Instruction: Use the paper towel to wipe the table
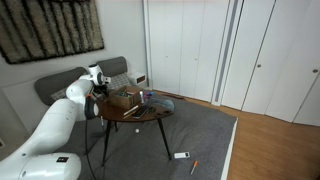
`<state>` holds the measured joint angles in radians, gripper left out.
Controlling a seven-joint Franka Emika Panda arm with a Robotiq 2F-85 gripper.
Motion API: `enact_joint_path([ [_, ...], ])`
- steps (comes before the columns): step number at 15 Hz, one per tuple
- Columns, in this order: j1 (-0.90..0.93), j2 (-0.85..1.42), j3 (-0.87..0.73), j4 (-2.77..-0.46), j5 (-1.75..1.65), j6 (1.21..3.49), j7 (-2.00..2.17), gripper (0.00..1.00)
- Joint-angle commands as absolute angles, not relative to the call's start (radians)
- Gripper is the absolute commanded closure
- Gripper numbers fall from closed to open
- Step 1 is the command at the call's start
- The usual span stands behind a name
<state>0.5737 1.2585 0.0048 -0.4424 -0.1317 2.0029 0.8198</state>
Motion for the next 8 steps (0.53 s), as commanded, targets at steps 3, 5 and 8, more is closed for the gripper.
enact_joint_path([
  [3, 0.586, 1.23, 0.068, -0.476, -0.043, 1.932, 0.694, 1.0],
  [5, 0.584, 1.205, 0.06, -0.493, -0.04, 1.827, 0.68, 1.0],
  [8, 0.575, 1.185, 0.028, -0.496, -0.055, 1.673, 0.71, 1.0],
])
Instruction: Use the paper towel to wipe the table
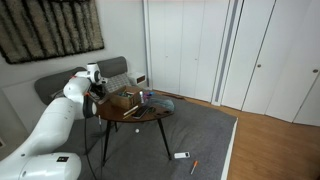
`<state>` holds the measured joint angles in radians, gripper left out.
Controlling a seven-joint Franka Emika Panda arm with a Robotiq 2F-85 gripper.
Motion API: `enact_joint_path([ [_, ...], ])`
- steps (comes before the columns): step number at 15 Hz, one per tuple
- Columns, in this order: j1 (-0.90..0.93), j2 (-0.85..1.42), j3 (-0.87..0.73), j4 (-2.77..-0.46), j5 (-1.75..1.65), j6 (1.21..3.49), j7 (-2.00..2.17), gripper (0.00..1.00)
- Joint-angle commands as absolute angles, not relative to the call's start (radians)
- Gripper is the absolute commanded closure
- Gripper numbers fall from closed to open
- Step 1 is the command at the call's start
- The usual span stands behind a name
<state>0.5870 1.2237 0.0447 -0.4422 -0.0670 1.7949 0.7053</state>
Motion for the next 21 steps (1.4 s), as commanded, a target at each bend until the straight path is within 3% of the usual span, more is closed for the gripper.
enact_joint_path([
  [1, 0.571, 1.182, 0.019, -0.495, -0.06, 1.625, 0.721, 1.0],
  [6, 0.561, 1.211, -0.038, -0.453, -0.103, 1.597, 0.77, 1.0],
  [15, 0.595, 1.307, -0.13, -0.442, -0.214, 2.046, 0.784, 1.0],
  [21, 0.588, 1.285, 0.015, -0.454, -0.086, 2.054, 0.63, 1.0],
])
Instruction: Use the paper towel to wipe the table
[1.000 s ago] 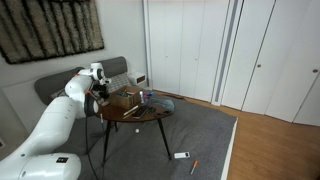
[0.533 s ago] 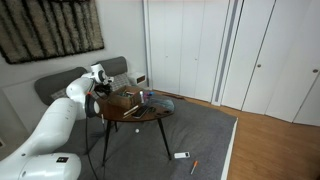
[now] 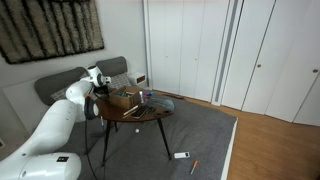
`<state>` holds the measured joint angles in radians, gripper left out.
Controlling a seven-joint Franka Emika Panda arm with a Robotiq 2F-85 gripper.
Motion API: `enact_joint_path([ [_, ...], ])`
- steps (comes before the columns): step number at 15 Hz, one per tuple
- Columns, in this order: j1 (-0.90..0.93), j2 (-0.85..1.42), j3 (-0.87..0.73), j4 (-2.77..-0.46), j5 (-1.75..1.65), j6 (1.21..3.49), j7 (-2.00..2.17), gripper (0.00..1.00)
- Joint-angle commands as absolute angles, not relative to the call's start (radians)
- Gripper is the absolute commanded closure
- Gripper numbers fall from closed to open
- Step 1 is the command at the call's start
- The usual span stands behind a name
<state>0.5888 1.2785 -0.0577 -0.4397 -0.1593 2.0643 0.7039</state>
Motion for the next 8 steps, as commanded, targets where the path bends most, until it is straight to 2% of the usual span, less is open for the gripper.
enact_joint_path([
  [1, 0.587, 1.274, 0.033, -0.462, -0.068, 2.032, 0.607, 1.0],
  [8, 0.58, 1.21, 0.043, -0.494, -0.03, 1.757, 0.612, 1.0],
])
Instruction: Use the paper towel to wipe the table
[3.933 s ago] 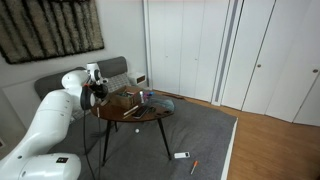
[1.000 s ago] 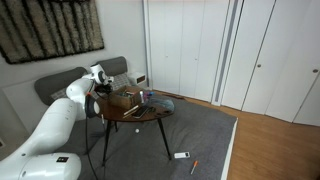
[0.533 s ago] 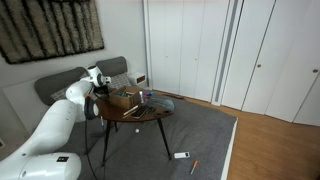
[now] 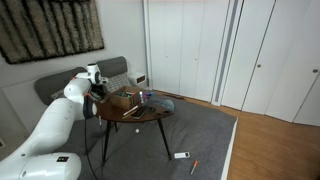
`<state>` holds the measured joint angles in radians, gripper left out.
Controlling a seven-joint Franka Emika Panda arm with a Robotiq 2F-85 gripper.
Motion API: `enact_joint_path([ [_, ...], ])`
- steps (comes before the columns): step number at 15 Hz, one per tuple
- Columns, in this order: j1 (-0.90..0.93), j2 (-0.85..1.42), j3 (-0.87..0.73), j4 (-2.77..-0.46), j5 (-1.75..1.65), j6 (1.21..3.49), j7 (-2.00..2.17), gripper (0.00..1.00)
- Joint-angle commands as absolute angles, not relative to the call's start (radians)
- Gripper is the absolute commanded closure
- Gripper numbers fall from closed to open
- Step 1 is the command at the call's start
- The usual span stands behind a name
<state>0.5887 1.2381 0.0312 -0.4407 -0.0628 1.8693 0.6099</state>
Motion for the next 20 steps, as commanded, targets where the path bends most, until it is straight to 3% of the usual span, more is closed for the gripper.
enact_joint_path([
  [1, 0.575, 1.205, 0.049, -0.493, -0.021, 1.718, 0.607, 1.0],
  [12, 0.55, 1.192, 0.072, -0.47, 0.008, 1.558, 0.544, 1.0],
  [20, 0.512, 1.18, 0.112, -0.481, 0.011, 1.503, 0.193, 1.0],
])
